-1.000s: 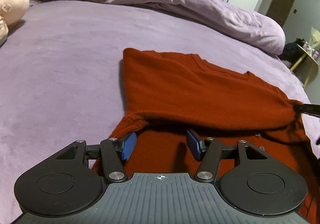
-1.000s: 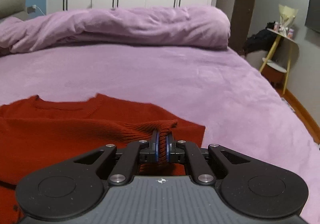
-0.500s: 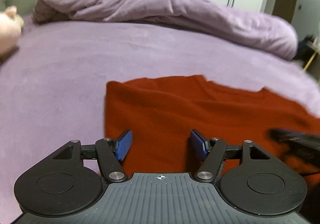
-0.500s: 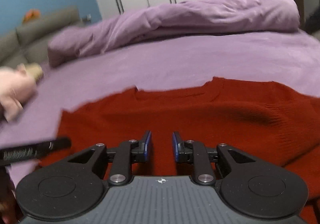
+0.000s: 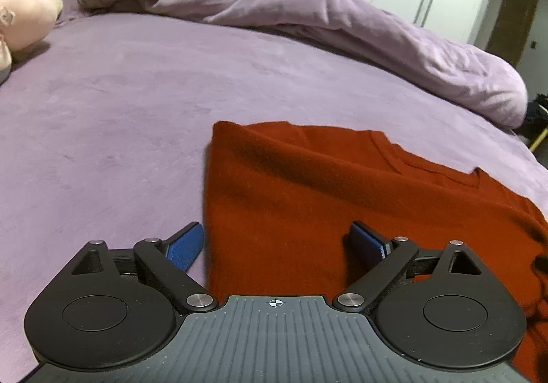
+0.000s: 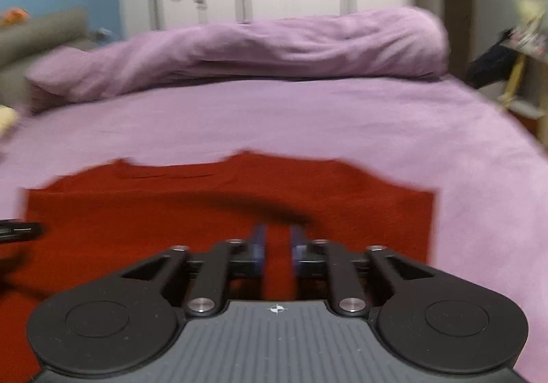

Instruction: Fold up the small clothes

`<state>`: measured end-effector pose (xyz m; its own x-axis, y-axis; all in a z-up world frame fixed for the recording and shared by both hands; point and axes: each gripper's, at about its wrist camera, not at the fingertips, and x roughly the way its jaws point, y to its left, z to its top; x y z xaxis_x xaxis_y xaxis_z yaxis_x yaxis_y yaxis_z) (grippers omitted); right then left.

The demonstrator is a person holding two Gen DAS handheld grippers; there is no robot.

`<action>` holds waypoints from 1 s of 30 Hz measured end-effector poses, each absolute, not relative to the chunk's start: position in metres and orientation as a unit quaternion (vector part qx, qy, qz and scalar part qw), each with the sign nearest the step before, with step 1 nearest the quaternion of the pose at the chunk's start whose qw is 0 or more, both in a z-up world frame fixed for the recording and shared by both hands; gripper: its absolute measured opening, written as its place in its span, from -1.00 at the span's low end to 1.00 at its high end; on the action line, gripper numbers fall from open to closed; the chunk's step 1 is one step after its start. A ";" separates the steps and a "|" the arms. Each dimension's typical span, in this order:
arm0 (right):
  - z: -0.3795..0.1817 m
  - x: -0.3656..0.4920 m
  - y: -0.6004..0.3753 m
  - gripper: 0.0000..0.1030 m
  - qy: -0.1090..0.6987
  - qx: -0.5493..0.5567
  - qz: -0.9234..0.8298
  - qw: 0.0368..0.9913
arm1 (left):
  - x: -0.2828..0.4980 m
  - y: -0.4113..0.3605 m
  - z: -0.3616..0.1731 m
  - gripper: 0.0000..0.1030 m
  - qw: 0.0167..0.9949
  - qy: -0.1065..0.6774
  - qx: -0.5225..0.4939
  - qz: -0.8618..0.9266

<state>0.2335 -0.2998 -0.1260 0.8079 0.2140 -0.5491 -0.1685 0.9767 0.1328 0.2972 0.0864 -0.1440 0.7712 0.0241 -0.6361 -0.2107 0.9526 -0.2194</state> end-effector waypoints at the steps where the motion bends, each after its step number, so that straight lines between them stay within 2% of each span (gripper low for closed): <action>1: -0.129 0.232 -0.297 -0.48 0.300 0.035 0.111 0.947 | 0.294 0.086 -0.143 0.86 0.932 0.331 -0.136 0.060; 4: -0.146 0.218 -0.294 -0.48 0.310 -0.028 0.101 0.945 | 0.289 0.086 -0.148 0.89 0.931 0.339 -0.122 0.063; 7: -0.145 0.224 -0.305 -0.56 0.311 -0.013 0.068 0.948 | 0.290 0.088 -0.150 0.90 0.929 0.342 -0.126 0.065; 15: -0.145 0.211 -0.303 -0.56 0.314 -0.040 0.060 0.947 | 0.256 0.080 -0.132 0.89 0.926 0.363 -0.046 0.087; 16: -0.140 0.204 -0.301 -0.45 0.319 -0.049 0.058 0.945 | 0.245 0.081 -0.128 0.89 0.927 0.365 -0.038 0.084; 17: -0.134 0.194 -0.303 -0.35 0.329 -0.057 0.051 0.941 | 0.226 0.083 -0.124 0.86 0.927 0.367 -0.033 0.074; 21: -0.121 0.124 -0.332 -0.24 0.350 -0.029 0.029 0.936 | 0.154 0.091 -0.119 0.82 0.914 0.401 -0.026 0.056; 28: -0.119 -0.027 -0.408 -0.20 0.394 0.125 0.000 0.911 | 0.045 0.106 -0.113 0.79 0.890 0.435 -0.121 0.062; 30: -0.113 -0.042 -0.410 -0.20 0.413 0.109 -0.009 0.904 | 0.032 0.106 -0.114 0.76 0.886 0.441 -0.136 0.055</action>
